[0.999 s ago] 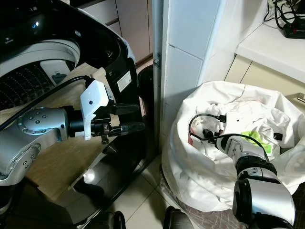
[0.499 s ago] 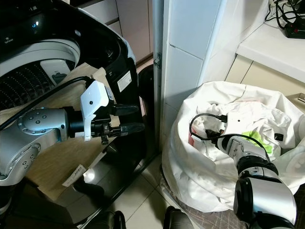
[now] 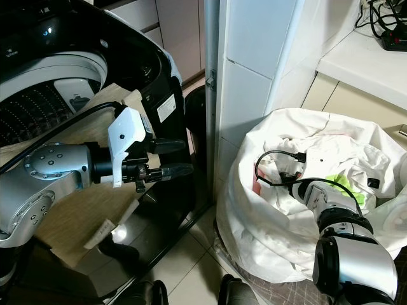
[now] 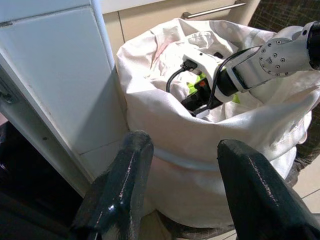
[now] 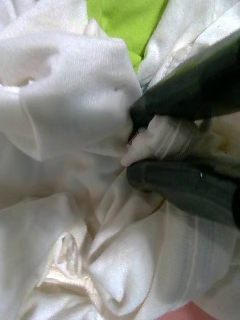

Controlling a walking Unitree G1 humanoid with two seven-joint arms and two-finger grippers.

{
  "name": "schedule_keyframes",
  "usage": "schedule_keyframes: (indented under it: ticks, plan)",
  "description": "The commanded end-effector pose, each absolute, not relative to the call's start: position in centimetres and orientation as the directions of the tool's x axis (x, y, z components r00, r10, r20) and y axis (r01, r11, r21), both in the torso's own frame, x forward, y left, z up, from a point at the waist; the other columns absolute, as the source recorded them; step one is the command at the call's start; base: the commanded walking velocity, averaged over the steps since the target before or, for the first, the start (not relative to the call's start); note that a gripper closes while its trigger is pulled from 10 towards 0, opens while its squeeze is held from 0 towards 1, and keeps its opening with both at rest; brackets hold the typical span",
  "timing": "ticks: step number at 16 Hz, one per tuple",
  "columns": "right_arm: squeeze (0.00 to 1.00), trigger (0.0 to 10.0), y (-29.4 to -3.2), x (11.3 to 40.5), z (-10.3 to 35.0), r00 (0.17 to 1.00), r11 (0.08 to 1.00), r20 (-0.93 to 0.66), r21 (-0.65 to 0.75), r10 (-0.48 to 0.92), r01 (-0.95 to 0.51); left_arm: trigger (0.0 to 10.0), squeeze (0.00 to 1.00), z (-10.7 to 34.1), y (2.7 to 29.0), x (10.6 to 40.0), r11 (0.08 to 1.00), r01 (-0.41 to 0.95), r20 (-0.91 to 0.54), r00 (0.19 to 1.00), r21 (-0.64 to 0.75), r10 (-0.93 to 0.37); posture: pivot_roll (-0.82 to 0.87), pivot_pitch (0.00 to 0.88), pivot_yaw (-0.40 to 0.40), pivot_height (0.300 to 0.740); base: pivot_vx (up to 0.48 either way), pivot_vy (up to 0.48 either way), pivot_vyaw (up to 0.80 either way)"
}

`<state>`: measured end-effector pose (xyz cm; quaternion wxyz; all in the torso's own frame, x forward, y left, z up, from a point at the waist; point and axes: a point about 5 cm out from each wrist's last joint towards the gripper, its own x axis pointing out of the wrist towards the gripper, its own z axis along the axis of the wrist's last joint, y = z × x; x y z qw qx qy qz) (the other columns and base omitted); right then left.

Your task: Clothes washing

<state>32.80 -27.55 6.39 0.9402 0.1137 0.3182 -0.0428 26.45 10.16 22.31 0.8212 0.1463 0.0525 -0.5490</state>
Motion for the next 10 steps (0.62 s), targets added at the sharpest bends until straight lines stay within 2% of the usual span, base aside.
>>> schedule_keyframes:
  ticks: [1, 4, 6, 10]
  plan:
    - [0.0, 0.0, -28.0, 33.0, 6.9, 0.808, 0.963, -0.588, 0.199, -0.029, 0.179, 10.0, 0.0, 22.4, 10.2, 26.5, 0.362, 0.911, -0.247, 0.404, 0.198, -0.881, 0.05, 0.144, 0.052, 0.74, 0.0, 0.0, 0.0]
    - [0.0, 0.0, -29.2, 34.0, 9.4, 0.88, 0.946, -0.473, 0.26, -0.049, 0.192, 10.0, 0.0, 22.3, 10.4, 26.9, 0.444, 0.875, -0.202, 0.478, 0.193, -0.855, 0.02, 0.131, 0.032, 0.74, 0.0, 0.0, 0.0]
    - [0.0, 0.0, -29.7, 34.3, 11.4, 0.927, 0.949, -0.376, 0.284, -0.019, 0.135, 10.0, 0.0, 22.2, 10.6, 27.5, 0.516, 0.836, -0.167, 0.545, 0.189, -0.822, -0.01, 0.117, 0.035, 0.74, 0.0, 0.0, 0.0]
    - [0.0, 0.0, -30.0, 33.1, 18.0, 0.986, 0.948, -0.15, 0.318, 0.077, -0.026, 10.0, 0.0, 22.4, 10.3, 28.1, 0.56, 0.803, -0.108, 0.587, 0.205, -0.802, -0.05, 0.093, 0.027, 0.74, 0.0, 0.0, 0.0]
